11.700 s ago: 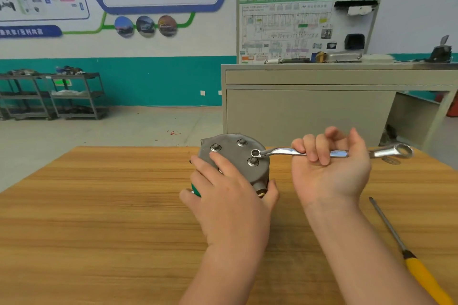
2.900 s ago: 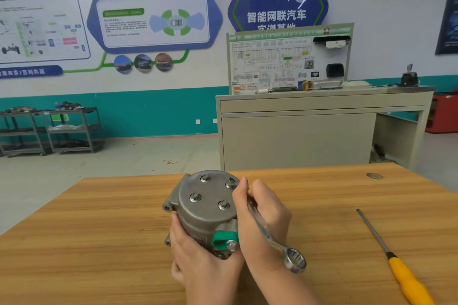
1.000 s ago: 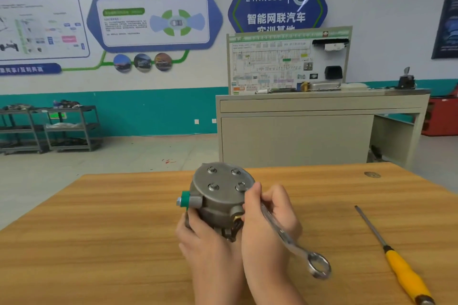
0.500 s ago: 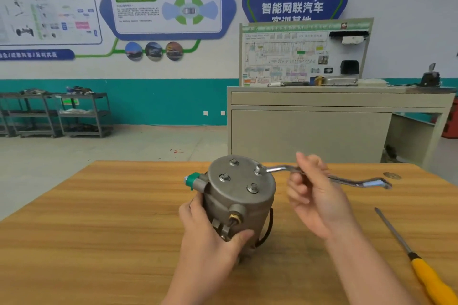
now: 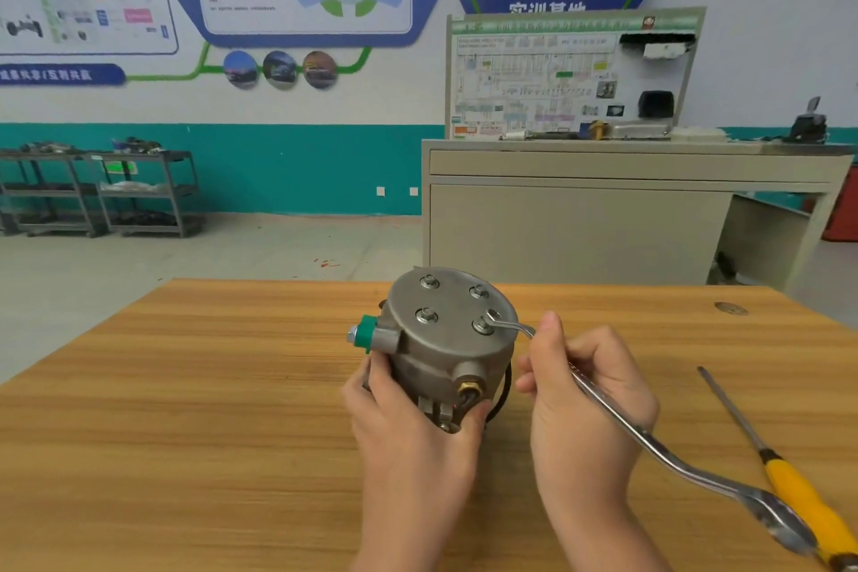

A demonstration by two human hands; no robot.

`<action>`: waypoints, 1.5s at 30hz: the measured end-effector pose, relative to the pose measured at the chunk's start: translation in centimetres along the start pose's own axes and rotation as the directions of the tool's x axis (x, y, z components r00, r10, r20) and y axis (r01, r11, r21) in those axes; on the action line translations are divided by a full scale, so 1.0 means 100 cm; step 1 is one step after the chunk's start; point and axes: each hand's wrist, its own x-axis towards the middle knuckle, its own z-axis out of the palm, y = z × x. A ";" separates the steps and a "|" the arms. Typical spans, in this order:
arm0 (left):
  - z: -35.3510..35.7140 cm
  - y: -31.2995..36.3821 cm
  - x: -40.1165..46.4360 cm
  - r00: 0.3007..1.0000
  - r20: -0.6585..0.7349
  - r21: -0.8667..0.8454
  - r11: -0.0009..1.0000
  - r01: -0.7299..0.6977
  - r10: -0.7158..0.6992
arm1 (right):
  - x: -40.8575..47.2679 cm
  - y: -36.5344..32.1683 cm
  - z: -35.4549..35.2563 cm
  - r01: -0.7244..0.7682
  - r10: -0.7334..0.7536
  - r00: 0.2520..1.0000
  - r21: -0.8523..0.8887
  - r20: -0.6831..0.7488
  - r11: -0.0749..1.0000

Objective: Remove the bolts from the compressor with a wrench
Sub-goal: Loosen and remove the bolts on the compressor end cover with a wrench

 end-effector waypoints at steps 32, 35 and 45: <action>0.012 -0.005 0.003 0.995 0.020 -0.084 0.992 0.099 -0.097 | 0.031 -0.007 -0.005 0.010 -0.027 0.990 0.119 0.139 0.993; 0.018 -0.001 0.003 0.995 0.007 -0.109 0.989 0.098 -0.098 | 0.016 0.005 0.003 -0.031 0.029 0.999 0.113 0.018 0.993; 0.032 0.016 0.004 0.992 0.035 -0.146 0.981 0.127 -0.124 | 0.012 0.020 0.007 -0.022 0.035 0.996 -0.144 0.084 0.989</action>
